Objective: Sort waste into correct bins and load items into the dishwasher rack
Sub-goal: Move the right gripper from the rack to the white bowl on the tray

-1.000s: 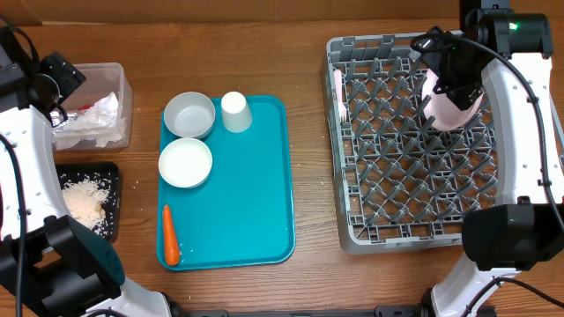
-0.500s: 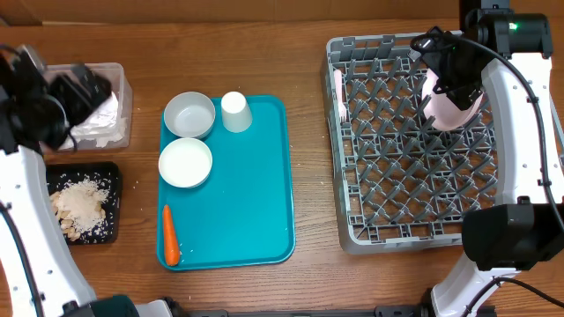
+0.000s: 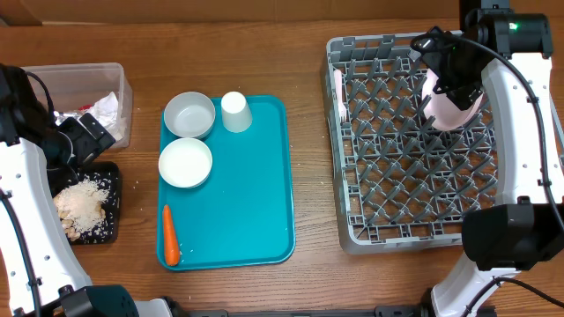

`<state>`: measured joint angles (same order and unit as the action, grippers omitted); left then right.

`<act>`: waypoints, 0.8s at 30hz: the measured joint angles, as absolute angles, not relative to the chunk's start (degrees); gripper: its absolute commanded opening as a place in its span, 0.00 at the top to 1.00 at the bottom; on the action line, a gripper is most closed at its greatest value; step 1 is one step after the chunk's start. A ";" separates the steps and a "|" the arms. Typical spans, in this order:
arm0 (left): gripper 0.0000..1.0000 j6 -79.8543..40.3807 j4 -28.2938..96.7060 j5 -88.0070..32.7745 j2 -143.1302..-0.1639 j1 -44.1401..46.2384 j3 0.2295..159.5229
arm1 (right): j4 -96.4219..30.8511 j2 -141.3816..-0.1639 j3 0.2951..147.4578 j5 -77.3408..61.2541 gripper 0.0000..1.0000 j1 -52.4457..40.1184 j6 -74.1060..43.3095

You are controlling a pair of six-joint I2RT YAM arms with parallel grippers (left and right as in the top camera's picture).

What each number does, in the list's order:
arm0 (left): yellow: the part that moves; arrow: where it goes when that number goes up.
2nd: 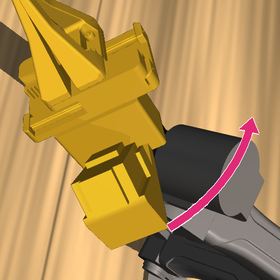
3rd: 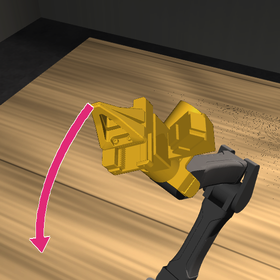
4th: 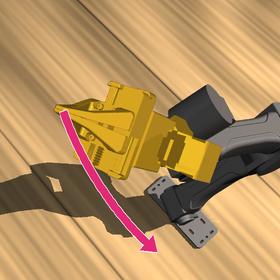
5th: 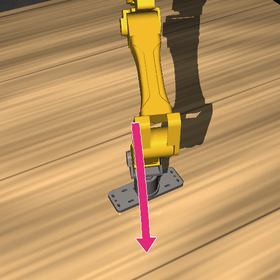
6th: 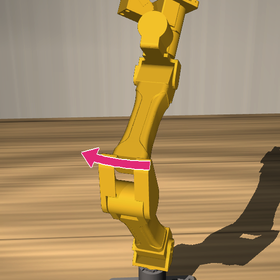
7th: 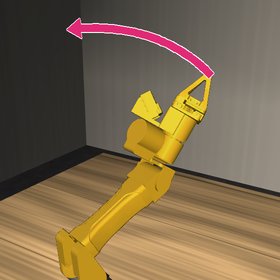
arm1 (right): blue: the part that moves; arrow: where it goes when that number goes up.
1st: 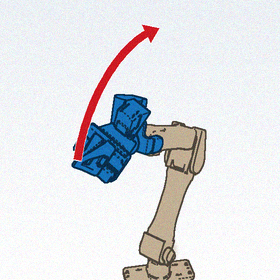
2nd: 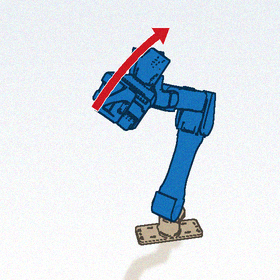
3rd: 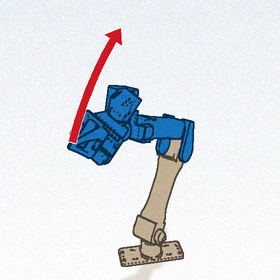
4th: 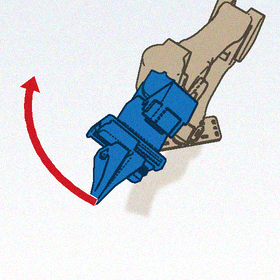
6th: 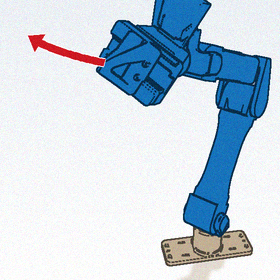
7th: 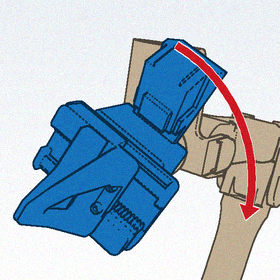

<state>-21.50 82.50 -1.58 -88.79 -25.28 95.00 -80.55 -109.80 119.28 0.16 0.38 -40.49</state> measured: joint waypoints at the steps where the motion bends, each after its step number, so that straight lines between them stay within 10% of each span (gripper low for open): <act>1: 0.00 -21.50 82.50 -1.37 -88.79 -25.28 95.00 | -80.58 -109.80 119.28 0.14 0.00 0.38 -40.47; 24: 0.00 -21.50 82.46 -0.75 -88.79 -25.28 95.00 | -78.37 -109.80 119.28 -3.57 0.00 0.38 -42.81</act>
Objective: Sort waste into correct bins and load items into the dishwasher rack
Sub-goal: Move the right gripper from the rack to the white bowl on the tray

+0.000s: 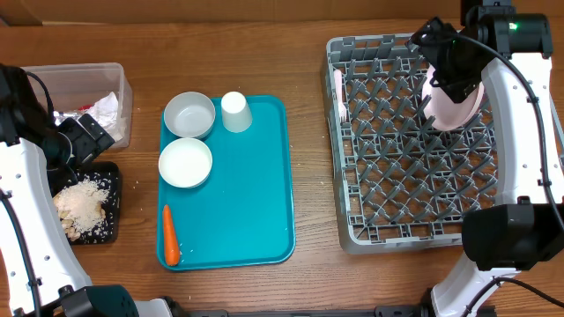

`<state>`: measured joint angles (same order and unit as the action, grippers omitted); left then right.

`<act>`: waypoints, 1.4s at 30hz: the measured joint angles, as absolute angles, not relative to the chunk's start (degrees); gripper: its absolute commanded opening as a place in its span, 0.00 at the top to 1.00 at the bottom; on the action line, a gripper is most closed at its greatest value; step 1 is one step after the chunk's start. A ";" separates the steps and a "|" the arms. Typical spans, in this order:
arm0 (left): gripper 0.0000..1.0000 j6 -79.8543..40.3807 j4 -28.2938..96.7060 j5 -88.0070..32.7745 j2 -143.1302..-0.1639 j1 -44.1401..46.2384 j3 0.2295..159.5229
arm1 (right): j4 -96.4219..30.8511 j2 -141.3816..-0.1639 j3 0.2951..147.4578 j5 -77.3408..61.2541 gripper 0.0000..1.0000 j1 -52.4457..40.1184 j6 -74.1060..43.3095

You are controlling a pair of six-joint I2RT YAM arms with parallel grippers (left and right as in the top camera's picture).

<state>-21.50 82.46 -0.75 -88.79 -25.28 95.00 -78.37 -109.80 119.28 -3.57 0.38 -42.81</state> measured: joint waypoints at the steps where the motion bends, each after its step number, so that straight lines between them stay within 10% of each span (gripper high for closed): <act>1: 0.00 -21.50 82.46 -0.75 -88.79 -25.28 95.00 | -79.70 -109.80 119.28 -4.38 0.00 0.38 -42.78; 12: 0.00 -21.50 82.48 -0.75 -88.79 -25.28 95.00 | -73.91 -109.82 119.28 -23.83 0.00 -8.51 -24.84; 26: 0.00 -21.50 82.46 -0.75 -88.79 -25.28 95.00 | -69.01 -111.20 119.28 -6.68 0.00 -38.37 -31.40; 42: 0.00 -21.50 82.46 -0.75 -88.79 -25.28 95.00 | -67.22 -117.08 119.28 -6.04 0.00 -41.63 -36.45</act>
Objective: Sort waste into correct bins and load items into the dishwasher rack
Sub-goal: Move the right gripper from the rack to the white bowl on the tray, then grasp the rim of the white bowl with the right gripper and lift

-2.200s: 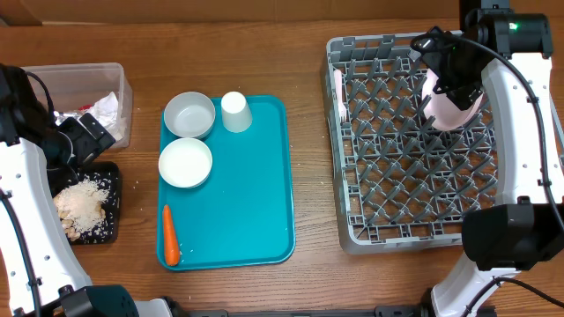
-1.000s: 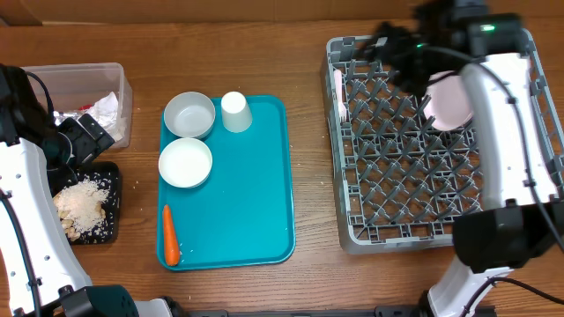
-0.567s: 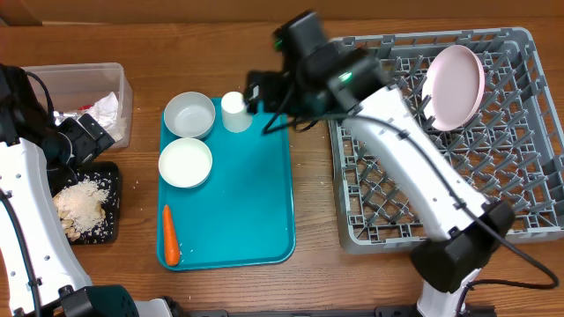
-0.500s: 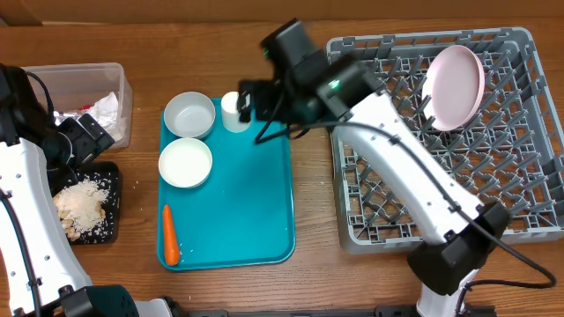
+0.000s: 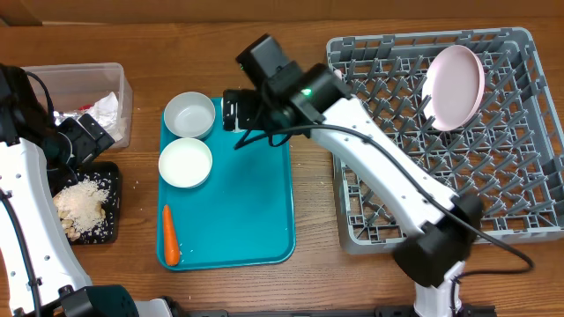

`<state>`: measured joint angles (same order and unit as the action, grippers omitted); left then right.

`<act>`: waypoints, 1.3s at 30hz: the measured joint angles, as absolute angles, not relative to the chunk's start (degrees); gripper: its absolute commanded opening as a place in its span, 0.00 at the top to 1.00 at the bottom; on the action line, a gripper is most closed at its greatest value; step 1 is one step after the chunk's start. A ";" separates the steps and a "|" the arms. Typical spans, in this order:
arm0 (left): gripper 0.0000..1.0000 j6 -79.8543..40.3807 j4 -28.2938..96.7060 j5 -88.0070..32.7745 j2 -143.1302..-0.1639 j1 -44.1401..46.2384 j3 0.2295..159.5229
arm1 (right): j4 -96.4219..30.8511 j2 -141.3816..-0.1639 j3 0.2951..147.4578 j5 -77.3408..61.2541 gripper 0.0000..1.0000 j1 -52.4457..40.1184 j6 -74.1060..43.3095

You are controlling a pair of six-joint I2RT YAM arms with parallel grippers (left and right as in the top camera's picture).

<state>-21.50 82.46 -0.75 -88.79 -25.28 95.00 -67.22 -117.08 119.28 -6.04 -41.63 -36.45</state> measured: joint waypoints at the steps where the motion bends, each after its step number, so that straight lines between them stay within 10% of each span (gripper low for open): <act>1: 0.00 -21.50 82.48 -0.78 -88.79 -25.28 95.00 | -67.22 -118.37 119.28 -6.39 0.00 -41.76 -36.49; 39: 0.00 -21.50 82.46 -0.75 -88.79 -25.28 95.00 | -56.97 -133.08 118.76 -8.71 0.10 -49.10 -42.68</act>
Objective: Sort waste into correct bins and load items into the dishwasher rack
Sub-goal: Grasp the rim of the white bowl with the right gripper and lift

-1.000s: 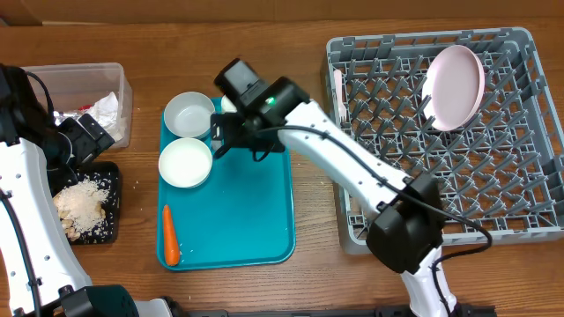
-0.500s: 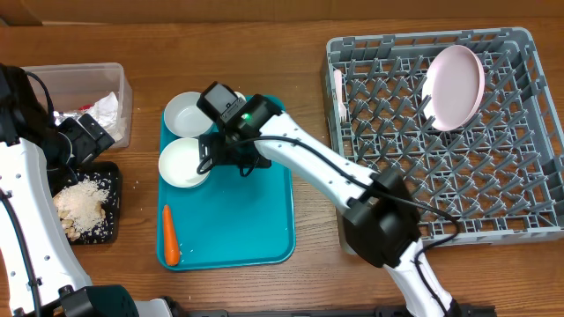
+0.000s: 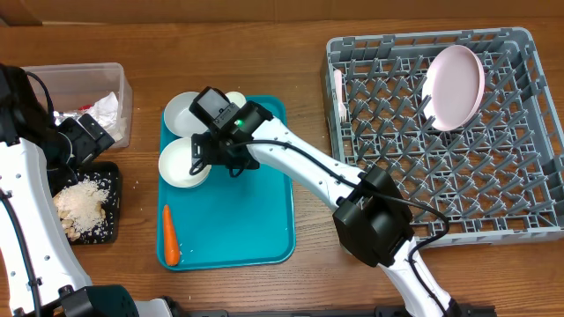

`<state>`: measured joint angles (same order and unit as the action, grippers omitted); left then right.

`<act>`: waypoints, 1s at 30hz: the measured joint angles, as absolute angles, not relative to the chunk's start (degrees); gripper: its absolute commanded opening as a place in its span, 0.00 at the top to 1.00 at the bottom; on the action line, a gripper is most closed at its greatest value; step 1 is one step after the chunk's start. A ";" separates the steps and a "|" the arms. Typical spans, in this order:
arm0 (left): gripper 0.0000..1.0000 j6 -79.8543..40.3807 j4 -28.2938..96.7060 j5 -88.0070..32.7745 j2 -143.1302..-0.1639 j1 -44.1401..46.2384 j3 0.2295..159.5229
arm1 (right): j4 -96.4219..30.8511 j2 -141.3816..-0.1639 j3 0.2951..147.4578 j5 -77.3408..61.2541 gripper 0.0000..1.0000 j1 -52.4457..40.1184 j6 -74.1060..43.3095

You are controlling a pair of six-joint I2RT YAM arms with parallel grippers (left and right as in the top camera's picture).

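A teal tray (image 3: 256,220) holds two white bowls, a white cup and a carrot (image 3: 170,236). My right gripper (image 3: 204,151) hangs over the right rim of the near bowl (image 3: 176,167), and its fingers look open. The far bowl (image 3: 179,110) and the cup (image 3: 237,99) are partly hidden behind the right wrist. A pink plate (image 3: 454,88) stands on edge in the grey dishwasher rack (image 3: 529,37). My left gripper (image 3: 88,141) sits at the left between the two bins; its fingers are not clear.
A clear bin (image 3: 79,75) with crumpled wrappers stands at the back left. In front of it is a black tray (image 3: 107,231) with rice and food scraps. A pink utensil (image 3: 339,92) lies at the rack's left side. The right arm spans the table's middle.
My right gripper has moved from beside the white cup at the tray's back edge to the near white bowl's right rim. Left arm, plate and carrot are unchanged.
My right gripper was at the pink plate in the rack's back right corner, and still there at the second moment. Then the plate stood alone in the rack and the gripper was by the cup on the tray. Now it is over the near bowl.
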<state>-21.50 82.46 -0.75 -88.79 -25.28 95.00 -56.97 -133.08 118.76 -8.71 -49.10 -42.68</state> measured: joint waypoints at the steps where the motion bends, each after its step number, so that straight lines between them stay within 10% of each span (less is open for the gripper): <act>1: 0.00 -21.50 82.48 -0.78 -88.79 -25.28 95.00 | -56.60 -133.08 118.76 -8.73 0.12 -49.21 -43.00; 30: 0.00 -21.50 82.48 -0.75 -88.79 -25.28 95.00 | -54.15 -137.56 118.76 -5.48 0.53 -50.39 -47.99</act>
